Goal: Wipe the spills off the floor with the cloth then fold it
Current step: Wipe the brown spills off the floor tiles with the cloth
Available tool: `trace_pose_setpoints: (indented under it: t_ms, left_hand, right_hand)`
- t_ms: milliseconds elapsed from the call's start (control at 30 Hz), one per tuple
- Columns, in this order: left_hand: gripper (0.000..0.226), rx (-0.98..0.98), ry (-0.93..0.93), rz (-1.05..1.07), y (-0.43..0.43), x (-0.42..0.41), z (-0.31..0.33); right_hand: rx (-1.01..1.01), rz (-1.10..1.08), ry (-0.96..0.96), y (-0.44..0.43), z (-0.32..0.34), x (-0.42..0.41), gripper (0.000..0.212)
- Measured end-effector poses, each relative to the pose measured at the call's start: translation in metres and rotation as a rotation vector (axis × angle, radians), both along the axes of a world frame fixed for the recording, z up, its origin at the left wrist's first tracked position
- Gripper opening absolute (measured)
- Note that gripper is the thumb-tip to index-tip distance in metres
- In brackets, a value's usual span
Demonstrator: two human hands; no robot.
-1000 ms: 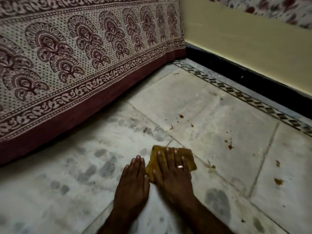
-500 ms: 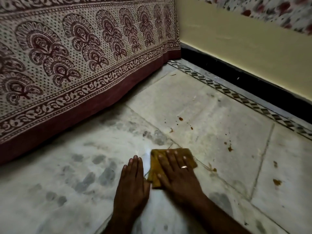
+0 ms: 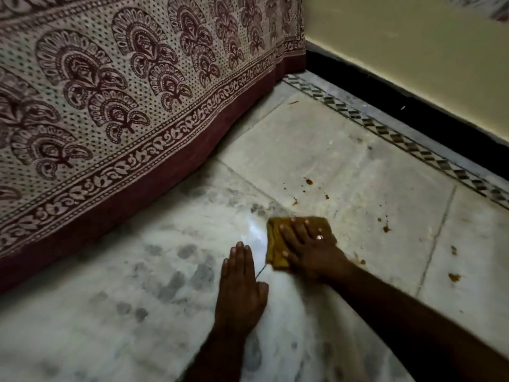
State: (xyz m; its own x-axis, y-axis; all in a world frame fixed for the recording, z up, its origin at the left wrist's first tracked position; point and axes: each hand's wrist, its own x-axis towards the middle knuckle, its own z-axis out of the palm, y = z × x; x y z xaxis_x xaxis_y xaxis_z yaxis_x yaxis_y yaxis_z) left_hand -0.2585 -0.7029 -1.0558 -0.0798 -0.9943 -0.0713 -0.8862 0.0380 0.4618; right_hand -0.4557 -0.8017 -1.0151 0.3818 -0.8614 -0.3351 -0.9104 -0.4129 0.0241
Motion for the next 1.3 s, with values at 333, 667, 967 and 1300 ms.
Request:
trace_pose_setpoints:
  t_ms: [333, 667, 967, 1300]
  left_hand:
    - [0.072, 0.018, -0.030, -0.017, -0.015, -0.003, -0.008]
    - [0.125, 0.241, 0.006, -0.093, -0.059, -0.012, 0.023]
    - [0.102, 0.090, 0.096, 0.028, -0.086, -0.021, 0.011]
    - [0.075, -0.036, 0.015, 0.024, -0.111, -0.021, -0.003]
  right_hand:
    - [-0.138, 0.026, -0.241, 0.068, -0.021, -0.040, 0.062]
    - [-0.177, 0.041, -0.327, 0.051, -0.032, -0.011, 0.058]
    - [-0.315, -0.097, -0.331, -0.042, -0.044, 0.028, 0.061]
    - [-0.309, -0.233, -0.322, -0.067, -0.042, 0.040, 0.063]
